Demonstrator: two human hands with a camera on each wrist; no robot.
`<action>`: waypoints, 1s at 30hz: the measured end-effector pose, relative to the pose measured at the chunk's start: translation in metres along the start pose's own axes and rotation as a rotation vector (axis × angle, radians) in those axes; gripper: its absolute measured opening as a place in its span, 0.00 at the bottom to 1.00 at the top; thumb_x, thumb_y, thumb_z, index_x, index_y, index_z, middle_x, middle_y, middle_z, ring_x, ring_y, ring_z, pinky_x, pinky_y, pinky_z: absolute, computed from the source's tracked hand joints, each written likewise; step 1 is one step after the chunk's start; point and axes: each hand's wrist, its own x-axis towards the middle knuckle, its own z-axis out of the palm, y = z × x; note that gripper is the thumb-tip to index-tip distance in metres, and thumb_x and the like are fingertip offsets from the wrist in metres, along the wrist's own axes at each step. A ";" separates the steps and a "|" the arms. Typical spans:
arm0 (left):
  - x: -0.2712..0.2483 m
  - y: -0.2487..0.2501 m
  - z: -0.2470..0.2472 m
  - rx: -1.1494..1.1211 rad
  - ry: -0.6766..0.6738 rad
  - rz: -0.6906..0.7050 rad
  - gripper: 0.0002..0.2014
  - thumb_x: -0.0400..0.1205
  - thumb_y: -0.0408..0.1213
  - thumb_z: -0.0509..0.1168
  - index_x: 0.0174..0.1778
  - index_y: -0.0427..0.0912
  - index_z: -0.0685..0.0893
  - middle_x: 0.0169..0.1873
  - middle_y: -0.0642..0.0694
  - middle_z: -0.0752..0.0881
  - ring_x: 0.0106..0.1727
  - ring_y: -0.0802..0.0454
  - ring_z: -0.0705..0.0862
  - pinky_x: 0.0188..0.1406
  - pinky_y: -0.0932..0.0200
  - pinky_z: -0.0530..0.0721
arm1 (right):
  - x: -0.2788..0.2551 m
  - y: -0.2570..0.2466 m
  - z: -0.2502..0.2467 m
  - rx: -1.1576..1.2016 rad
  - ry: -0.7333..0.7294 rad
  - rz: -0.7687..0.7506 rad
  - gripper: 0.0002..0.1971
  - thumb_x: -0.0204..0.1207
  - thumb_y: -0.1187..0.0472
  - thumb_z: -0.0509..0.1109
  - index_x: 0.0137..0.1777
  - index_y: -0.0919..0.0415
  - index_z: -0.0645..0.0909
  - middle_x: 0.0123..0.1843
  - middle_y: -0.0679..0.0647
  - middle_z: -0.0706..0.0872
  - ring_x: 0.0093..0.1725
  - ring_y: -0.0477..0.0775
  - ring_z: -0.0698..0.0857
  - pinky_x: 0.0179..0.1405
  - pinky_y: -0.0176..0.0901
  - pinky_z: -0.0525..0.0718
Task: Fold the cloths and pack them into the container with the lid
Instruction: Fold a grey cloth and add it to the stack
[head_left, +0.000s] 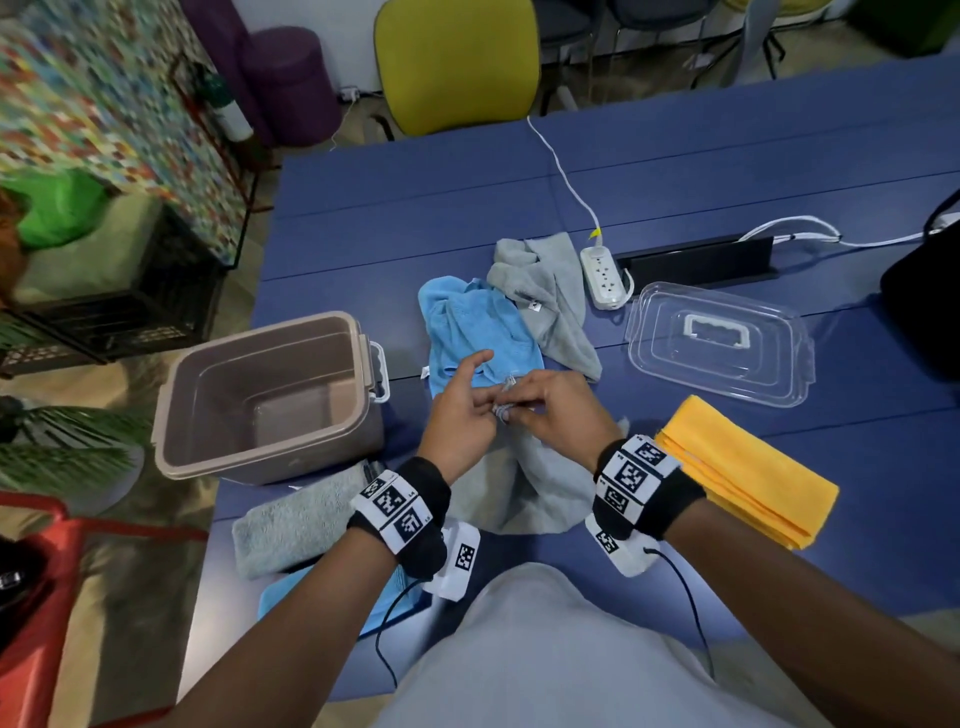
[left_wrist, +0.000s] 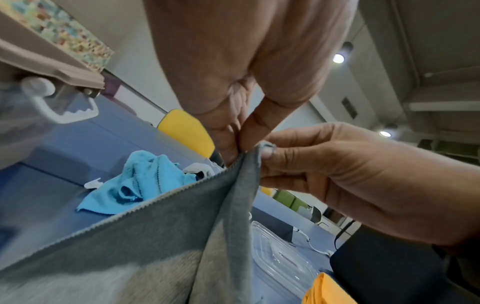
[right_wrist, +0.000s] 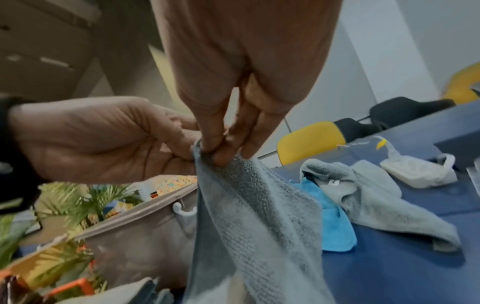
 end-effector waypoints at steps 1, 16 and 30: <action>-0.001 -0.001 0.000 0.019 0.001 0.010 0.36 0.75 0.19 0.65 0.73 0.59 0.68 0.54 0.42 0.90 0.56 0.53 0.89 0.63 0.48 0.84 | 0.000 0.001 0.000 -0.055 0.012 -0.032 0.10 0.71 0.64 0.77 0.52 0.57 0.91 0.49 0.52 0.89 0.49 0.49 0.87 0.57 0.44 0.84; -0.021 0.011 0.001 0.223 0.008 0.170 0.49 0.75 0.19 0.60 0.82 0.64 0.45 0.73 0.44 0.77 0.33 0.66 0.85 0.50 0.59 0.87 | -0.005 -0.019 -0.014 -0.386 -0.154 -0.163 0.27 0.73 0.66 0.73 0.73 0.54 0.76 0.44 0.54 0.84 0.48 0.54 0.82 0.48 0.50 0.82; -0.020 0.004 -0.002 -0.130 0.084 0.176 0.15 0.79 0.28 0.71 0.54 0.52 0.77 0.60 0.44 0.86 0.41 0.54 0.89 0.49 0.52 0.87 | -0.004 -0.021 -0.026 -0.468 -0.081 -0.334 0.07 0.73 0.58 0.67 0.42 0.61 0.83 0.46 0.52 0.83 0.42 0.55 0.83 0.39 0.41 0.79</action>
